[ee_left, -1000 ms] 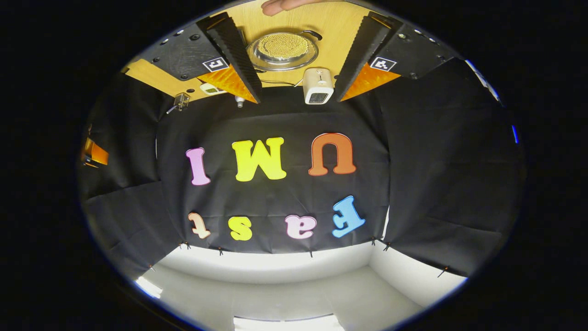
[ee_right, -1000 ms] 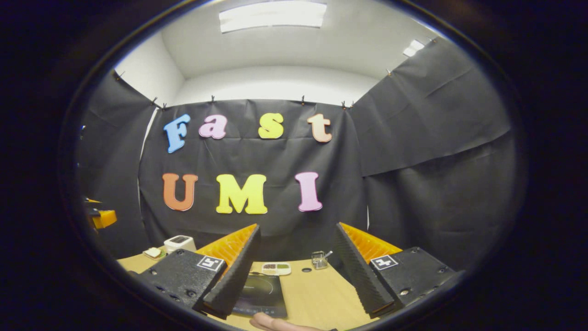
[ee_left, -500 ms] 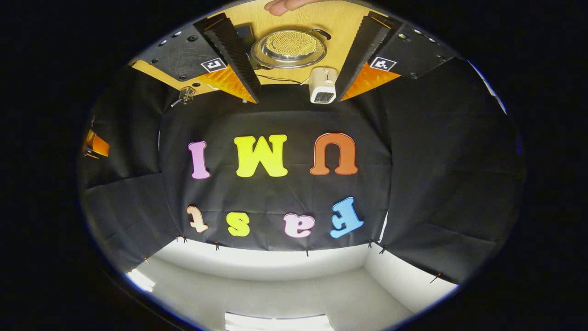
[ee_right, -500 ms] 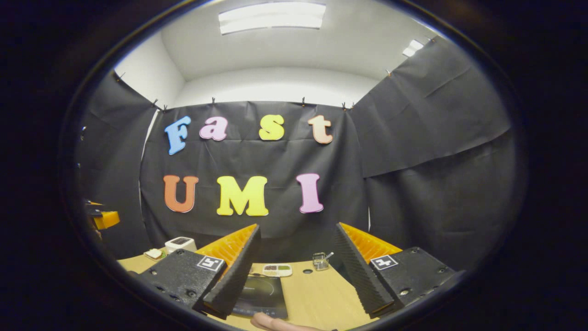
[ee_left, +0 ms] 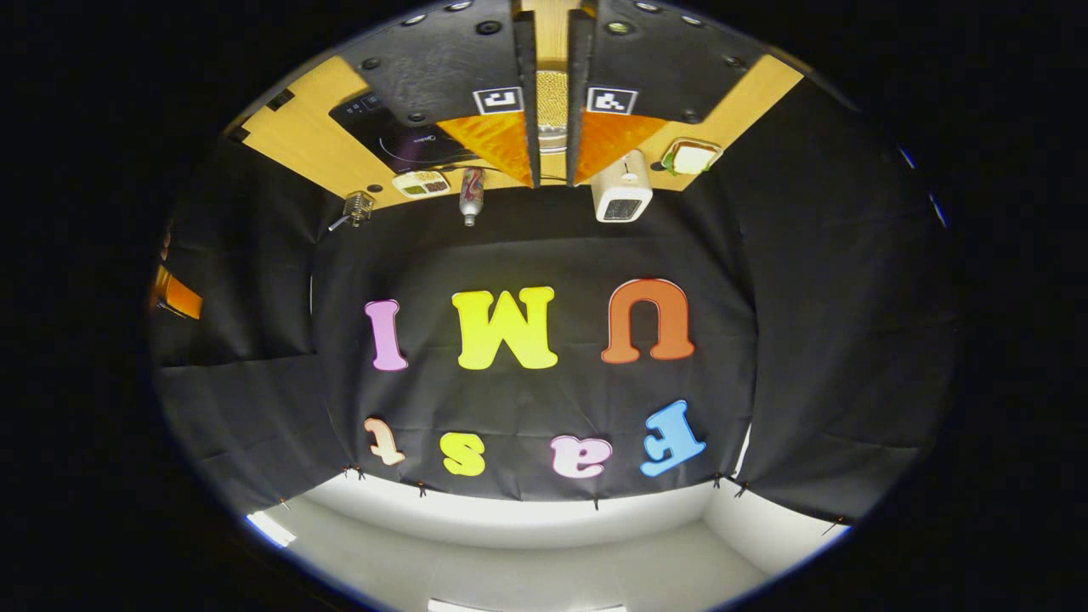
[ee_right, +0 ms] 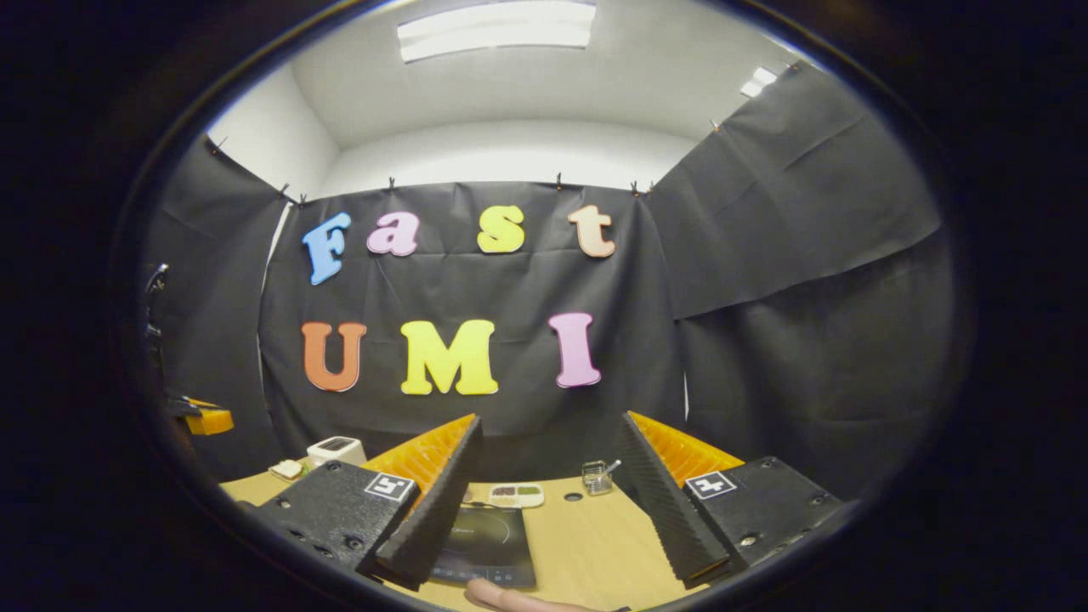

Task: First push the handle of the pot to place it horizontally, then grasp the pot with both hands and set it on the induction cooktop.

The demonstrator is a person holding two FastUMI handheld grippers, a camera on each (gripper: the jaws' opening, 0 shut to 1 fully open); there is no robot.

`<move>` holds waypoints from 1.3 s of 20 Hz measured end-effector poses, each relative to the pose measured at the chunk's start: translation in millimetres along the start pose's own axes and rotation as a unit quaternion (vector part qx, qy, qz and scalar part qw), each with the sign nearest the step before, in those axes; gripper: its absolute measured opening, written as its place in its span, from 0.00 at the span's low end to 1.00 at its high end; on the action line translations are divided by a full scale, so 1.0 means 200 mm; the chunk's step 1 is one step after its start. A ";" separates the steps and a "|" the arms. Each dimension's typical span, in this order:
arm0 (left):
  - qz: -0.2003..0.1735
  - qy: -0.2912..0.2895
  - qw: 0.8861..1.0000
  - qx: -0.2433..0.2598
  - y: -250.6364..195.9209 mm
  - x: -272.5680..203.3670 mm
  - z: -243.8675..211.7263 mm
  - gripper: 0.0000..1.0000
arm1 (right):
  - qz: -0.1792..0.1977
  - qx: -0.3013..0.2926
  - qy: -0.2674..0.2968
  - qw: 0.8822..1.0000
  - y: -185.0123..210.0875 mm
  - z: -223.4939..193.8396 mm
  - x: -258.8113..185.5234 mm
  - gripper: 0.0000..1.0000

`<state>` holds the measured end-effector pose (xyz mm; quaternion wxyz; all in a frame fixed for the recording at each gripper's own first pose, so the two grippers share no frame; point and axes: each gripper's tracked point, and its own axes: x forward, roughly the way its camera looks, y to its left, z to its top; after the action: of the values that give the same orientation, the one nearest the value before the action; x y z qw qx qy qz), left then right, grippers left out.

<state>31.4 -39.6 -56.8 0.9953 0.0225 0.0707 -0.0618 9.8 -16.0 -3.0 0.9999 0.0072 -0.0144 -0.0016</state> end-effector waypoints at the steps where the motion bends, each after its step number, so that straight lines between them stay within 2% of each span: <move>1: -0.003 0.016 1.000 0.003 0.01 0.01 -0.04 0.11 | 0.001 -0.001 0.003 1.000 0.00 -0.01 0.01 0.96; 2: 0.000 0.028 1.000 0.001 0.02 0.04 -0.08 0.01 | 0.002 -0.003 0.004 1.000 0.00 -0.02 0.01 0.96; 3: -0.001 0.048 0.999 0.006 0.02 0.05 -0.15 0.06 | 0.003 -0.004 0.004 1.000 0.00 -0.02 0.02 0.96; 4: -0.002 0.062 0.998 0.008 0.03 0.07 -0.20 0.02 | 0.004 -0.005 0.004 1.000 0.00 -0.02 0.03 0.96; 6: 0.005 0.094 0.996 0.005 0.06 0.09 -0.30 0.00 | 0.002 -0.005 0.011 1.000 -0.01 -0.05 0.04 0.96; 10: 0.002 0.156 0.988 -0.005 0.09 0.16 -0.55 0.00 | 0.001 -0.002 0.025 1.000 -0.03 -0.10 0.07 0.96; 11: 0.005 0.173 0.985 -0.004 0.11 0.17 -0.61 0.00 | 0.000 -0.003 0.027 1.000 -0.03 -0.11 0.08 1.00; 13: 0.005 0.202 0.979 -0.006 0.12 0.20 -0.74 0.00 | 0.001 -0.005 0.033 0.999 -0.04 -0.13 0.09 1.00; 14: 0.003 0.219 0.976 -0.010 0.12 0.20 -0.81 0.00 | 0.002 -0.006 0.035 0.999 -0.04 -0.14 0.09 0.96; 20: 0.012 0.296 0.955 -0.020 0.15 0.22 -1.18 0.00 | 0.003 -0.003 0.044 0.999 -0.04 -0.19 0.11 1.00; 22: 0.009 0.316 0.948 -0.031 0.14 0.22 -1.27 0.00 | 0.005 0.000 0.046 0.999 -0.03 -0.19 0.12 0.96; 24: 0.011 0.333 0.942 -0.037 0.16 0.22 -1.34 0.00 | 0.007 -0.001 0.050 0.999 -0.02 -0.22 0.12 0.96; 25: 0.014 0.340 0.940 -0.038 0.17 0.23 -1.37 0.00 | 0.008 -0.001 0.051 0.999 -0.02 -0.23 0.13 1.00; 26: 0.017 0.343 0.938 -0.041 0.18 0.24 -1.38 0.00 | 0.008 -0.001 0.054 0.999 -0.02 -0.24 0.13 0.96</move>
<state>45.0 5.8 -335.1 0.9116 0.0025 0.4100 -0.0302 38.1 -19.5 -51.0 0.9992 0.0059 0.0391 0.0068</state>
